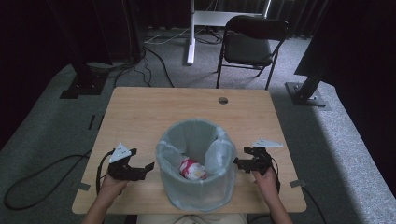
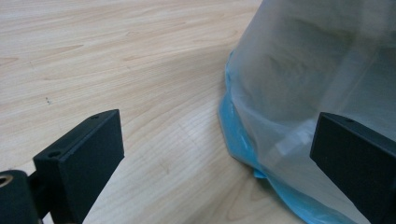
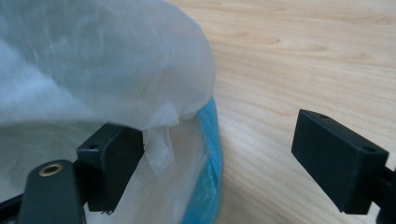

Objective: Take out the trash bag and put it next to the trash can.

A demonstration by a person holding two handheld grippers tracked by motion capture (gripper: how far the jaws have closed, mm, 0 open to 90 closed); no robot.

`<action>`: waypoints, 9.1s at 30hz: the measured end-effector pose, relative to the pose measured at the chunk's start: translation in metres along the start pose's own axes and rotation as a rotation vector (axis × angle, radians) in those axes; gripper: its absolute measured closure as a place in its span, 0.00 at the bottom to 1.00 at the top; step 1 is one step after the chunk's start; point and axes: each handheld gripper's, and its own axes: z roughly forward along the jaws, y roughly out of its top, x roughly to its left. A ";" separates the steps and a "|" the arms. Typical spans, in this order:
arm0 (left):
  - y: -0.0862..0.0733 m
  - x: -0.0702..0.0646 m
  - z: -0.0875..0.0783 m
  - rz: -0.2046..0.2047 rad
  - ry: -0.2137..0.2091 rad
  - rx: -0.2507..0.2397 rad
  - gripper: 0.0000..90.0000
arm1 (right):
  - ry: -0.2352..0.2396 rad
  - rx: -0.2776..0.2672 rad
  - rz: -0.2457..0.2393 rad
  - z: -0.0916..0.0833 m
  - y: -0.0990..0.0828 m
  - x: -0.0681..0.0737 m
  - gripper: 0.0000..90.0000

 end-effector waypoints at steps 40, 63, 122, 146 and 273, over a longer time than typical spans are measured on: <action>0.021 -0.052 0.006 0.084 -0.255 -0.011 0.00 | 0.276 -0.039 -0.088 -0.021 0.099 0.055 0.16; 0.022 -0.047 0.005 0.075 -0.426 -0.075 0.59 | 0.175 0.041 -0.137 -0.012 0.098 0.059 0.63; 0.089 -0.061 -0.040 0.144 -0.425 -0.257 1.00 | 0.098 -0.056 -0.138 -0.048 0.137 0.051 0.99; 0.079 -0.064 -0.011 0.068 -0.430 -0.079 0.35 | 0.118 -0.061 -0.108 -0.049 0.134 0.042 0.99; 0.167 -0.088 0.000 0.127 -0.383 -0.287 1.00 | 0.620 -0.076 -0.093 -0.045 0.206 0.085 0.99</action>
